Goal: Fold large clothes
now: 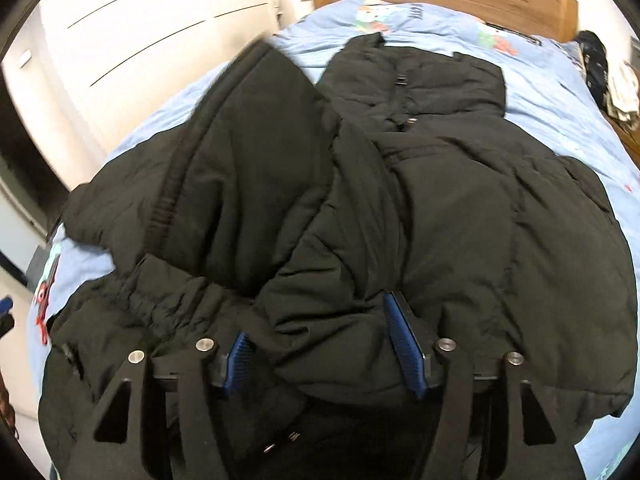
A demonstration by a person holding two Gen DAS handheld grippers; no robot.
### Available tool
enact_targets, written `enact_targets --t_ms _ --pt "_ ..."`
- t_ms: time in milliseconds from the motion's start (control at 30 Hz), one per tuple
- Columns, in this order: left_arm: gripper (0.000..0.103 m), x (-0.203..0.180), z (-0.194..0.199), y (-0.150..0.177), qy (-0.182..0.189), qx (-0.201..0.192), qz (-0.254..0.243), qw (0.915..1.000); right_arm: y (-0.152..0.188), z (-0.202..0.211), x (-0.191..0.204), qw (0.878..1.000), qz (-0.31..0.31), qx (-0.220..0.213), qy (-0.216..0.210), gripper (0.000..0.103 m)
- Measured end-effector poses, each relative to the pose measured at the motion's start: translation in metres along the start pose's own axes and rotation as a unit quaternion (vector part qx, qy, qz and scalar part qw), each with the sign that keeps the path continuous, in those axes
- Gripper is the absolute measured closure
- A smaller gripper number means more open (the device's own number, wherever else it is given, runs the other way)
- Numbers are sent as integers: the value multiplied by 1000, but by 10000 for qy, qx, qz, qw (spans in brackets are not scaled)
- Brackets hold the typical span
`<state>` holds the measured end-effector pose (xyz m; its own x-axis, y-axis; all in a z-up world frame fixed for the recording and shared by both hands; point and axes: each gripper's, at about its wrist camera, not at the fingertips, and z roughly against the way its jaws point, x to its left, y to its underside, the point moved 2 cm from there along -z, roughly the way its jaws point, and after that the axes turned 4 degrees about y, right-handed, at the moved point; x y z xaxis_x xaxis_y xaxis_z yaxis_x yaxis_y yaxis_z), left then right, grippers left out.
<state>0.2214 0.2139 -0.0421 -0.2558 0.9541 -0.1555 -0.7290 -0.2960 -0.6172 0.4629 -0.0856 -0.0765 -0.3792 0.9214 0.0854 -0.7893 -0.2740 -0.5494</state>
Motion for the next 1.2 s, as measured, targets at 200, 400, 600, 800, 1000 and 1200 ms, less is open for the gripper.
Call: enact_targets --t_ms 200,400,600,800,1000,1200 --pt "0 -3 5 -11 -26 -177 81 9998 2 38 4 9995 34 -284 -95 41" --pt "0 -6 0 -21 124 -131 138 9997 -17 64 -22 9947 -316 -741 636 36" --pt "0 17 -14 -24 -18 -6 442 9990 -23 21 -52 9882 -748 -498 1242 35" --pt "0 51 -19 -21 -156 31 761 9970 -6 -17 -45 9869 -594 -165 1492 32" --pt "0 74 -31 -29 -190 100 1136 9933 0 -12 -49 9884 -672 -54 1361 29" --pt "0 84 -36 -42 -307 32 1253 9916 4 13 -36 9948 -512 -71 878 29"
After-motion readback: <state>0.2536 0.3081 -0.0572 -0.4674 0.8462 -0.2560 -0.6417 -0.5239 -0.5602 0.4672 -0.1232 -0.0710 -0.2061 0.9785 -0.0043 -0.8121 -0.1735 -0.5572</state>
